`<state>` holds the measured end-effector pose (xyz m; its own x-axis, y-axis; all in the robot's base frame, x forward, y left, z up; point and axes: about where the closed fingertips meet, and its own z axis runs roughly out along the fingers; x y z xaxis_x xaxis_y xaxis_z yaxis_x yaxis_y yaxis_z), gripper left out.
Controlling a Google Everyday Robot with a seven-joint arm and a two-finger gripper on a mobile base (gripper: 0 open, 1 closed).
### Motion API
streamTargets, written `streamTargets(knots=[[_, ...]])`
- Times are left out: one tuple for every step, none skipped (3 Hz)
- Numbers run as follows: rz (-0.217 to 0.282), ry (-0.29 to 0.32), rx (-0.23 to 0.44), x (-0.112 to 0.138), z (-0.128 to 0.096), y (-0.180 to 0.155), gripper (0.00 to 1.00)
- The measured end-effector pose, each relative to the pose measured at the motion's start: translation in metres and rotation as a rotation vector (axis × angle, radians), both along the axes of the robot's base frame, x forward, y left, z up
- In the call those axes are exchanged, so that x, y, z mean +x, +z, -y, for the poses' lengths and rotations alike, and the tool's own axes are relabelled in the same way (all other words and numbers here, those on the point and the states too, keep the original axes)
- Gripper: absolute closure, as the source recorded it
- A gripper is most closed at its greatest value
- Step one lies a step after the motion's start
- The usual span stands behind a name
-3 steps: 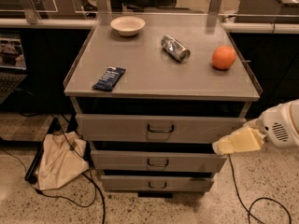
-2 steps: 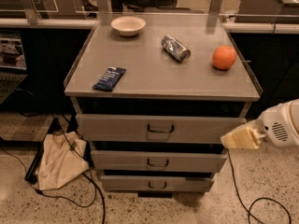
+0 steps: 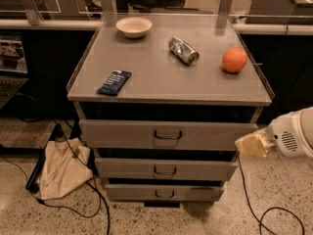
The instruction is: Open top drawer
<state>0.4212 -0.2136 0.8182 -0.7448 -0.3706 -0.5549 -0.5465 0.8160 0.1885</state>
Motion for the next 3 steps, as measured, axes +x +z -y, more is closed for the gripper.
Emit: streamTargets(knots=[[-0.014,-0.105,0.102,-0.007,-0.012,-0.029,1.00],[0.012,-0.234,0.231,0.004,-0.026,-0.055,1.00],[0.110,-0.305,0.308,0.036,-0.028,-0.061,1.00]])
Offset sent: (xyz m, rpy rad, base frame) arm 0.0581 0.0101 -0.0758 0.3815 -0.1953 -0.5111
